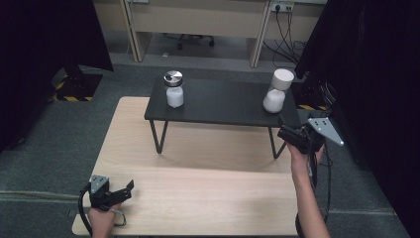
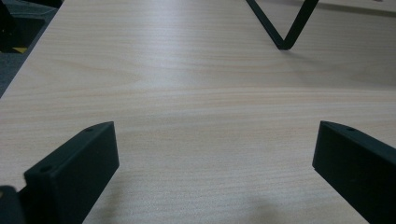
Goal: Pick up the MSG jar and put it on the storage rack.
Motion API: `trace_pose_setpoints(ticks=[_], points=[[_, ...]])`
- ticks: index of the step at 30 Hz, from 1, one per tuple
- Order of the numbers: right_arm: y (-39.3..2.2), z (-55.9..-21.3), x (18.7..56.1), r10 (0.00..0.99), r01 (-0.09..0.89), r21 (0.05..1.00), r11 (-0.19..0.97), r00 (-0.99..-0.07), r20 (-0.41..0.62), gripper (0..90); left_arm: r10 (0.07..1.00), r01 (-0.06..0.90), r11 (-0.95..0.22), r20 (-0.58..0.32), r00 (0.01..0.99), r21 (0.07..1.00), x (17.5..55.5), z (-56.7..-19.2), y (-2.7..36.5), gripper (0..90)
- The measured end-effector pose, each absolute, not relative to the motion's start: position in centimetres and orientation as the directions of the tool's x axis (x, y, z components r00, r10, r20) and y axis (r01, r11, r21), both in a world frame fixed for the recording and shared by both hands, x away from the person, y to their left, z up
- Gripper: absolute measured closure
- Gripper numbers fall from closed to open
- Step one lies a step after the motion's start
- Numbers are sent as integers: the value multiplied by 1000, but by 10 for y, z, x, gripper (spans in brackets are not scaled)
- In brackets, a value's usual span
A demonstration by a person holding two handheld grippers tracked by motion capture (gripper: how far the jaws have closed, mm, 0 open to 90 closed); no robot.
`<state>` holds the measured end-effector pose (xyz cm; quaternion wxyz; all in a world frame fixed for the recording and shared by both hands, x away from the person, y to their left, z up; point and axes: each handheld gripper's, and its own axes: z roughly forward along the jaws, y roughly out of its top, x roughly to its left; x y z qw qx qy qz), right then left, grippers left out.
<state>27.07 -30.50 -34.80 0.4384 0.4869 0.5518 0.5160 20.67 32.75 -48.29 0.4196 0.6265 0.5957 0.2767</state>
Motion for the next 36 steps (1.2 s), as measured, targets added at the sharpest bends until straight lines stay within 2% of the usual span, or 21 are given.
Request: trace_pose_setpoints(ticks=[10, 22, 36], points=[[-315, -395, 238, 991, 140, 990, 2, -134, 17, 2, 981, 520, 47, -138, 137, 853, 207, -482, 325, 0], [-317, -459, 201, 994, 242, 969, -46, -83, 68, 2, 983, 526, 32, -123, 138, 850, 208, -481, 323, 0], [-328, -499, 167, 995, 294, 953, -76, -35, 90, 2, 985, 534, 20, -109, 136, 845, 210, -480, 320, 0]])
